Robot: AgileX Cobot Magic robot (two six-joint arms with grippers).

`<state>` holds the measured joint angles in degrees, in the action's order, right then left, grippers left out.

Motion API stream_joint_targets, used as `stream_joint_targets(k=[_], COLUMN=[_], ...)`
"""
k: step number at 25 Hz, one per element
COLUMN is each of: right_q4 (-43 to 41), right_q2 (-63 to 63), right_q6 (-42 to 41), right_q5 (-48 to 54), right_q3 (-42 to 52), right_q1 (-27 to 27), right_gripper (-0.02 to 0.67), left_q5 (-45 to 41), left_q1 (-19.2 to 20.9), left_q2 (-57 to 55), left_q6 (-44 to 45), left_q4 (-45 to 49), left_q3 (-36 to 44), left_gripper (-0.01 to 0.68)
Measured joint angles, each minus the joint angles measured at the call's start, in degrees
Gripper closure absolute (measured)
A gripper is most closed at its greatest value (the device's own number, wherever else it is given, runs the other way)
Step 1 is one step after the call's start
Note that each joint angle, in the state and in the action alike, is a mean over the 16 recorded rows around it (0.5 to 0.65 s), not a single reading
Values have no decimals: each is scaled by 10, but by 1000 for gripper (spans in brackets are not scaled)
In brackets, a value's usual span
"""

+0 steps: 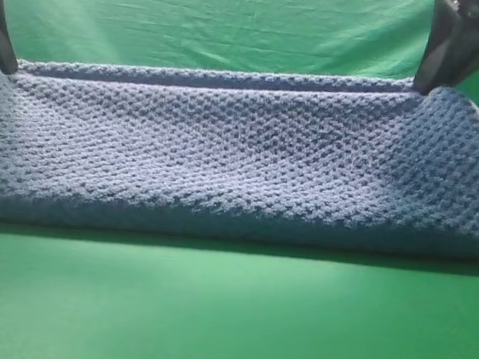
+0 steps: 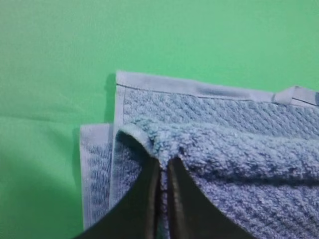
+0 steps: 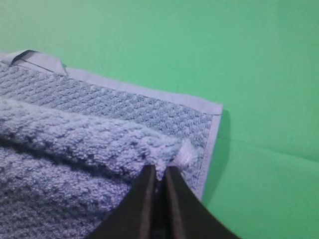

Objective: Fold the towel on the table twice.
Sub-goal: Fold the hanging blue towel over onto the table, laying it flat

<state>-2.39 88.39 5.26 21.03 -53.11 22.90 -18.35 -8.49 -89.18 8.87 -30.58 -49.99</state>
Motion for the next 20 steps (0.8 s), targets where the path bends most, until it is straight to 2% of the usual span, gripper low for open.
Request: stream_joint_targets(k=[5,8,16,20], right_q4=[-6,-9,-11,-15], right_q2=[56,78,82,46], right_q6=[-2,-3,-5,-5], right_q5=[-44,-66,-88,-70], right_q3=[-20,-28,-36,-37], right_q1=[-2,-3,-8,-15], right_gripper=[630,576,273,152], left_q5=[19,27,31,22], left_q1=[0,0,1,1], left_q2=[-58,-79,-87,-60], left_q6=[9,15,25,30], left_q4=[6,13,47,67], left_q3=[-34,-46,-54,-55], left_gripper=[657,603,302,193])
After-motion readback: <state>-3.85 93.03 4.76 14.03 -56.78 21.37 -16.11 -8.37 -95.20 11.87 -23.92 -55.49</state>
